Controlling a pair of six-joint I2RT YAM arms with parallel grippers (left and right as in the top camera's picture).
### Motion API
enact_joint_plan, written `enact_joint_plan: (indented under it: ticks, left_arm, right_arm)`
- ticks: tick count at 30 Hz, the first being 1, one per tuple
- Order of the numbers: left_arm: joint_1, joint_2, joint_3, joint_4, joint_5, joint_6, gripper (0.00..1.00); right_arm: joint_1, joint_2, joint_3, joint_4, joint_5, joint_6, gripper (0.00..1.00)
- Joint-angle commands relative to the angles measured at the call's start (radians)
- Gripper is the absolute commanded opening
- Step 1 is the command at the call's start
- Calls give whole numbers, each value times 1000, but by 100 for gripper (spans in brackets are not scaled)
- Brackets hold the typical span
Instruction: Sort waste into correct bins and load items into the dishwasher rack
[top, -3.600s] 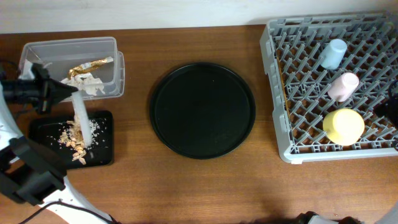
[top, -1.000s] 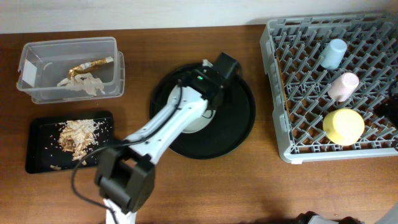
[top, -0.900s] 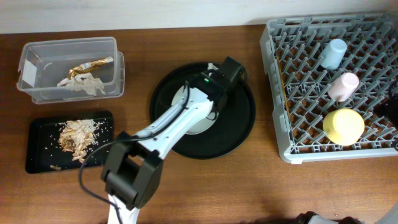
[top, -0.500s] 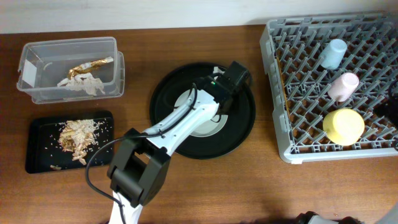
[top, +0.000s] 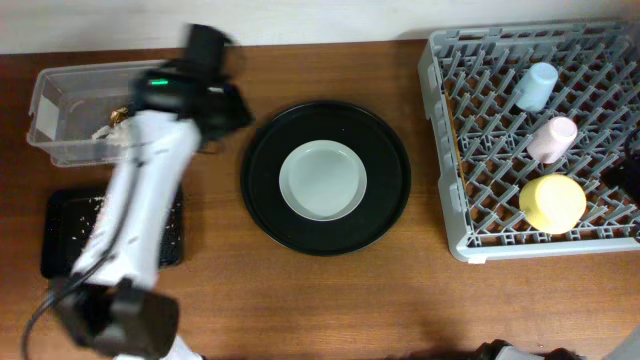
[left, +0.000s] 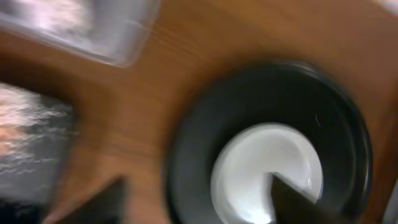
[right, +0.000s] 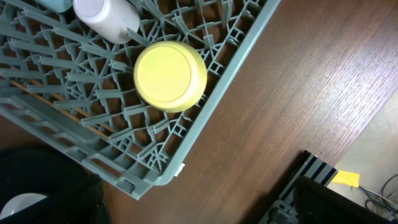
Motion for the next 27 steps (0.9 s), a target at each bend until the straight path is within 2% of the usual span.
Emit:
enact_joint_plan:
  ticks: [1,8,11,18,22,24,25,27]
  left_arm:
    - [145,-40,11,-75,-5,0,99]
    - [315,-39,7,-194,-4,0,99]
    - [335,-39,7,-216,-4,0,99]
    - [340,-39,7,-227,-4,0,99]
    - [339,-39,7,-227,-4,0,99]
    - [340,-39,7,-227,-4,0,99]
    - [340,-39,7,-227,-4,0,99]
    - [339,-39,7,-227,-4,0,99]
  right_arm:
    - [-4,-9,-5,3,12,13,98]
    - [-4,-9,-5,4,12,13,98]
    - [-4,-9,-5,64,12,7,98]
    - [-4,-9,-5,62,-31,6,98]
    - [-4,-9,-5,59,-273,6,98]
    - [-2,-10,-6,55,-539,4,98]
    - [23,-10,-13,58,-661,-15,98]
    - [99,-9,-17,66,-732,-83,98]
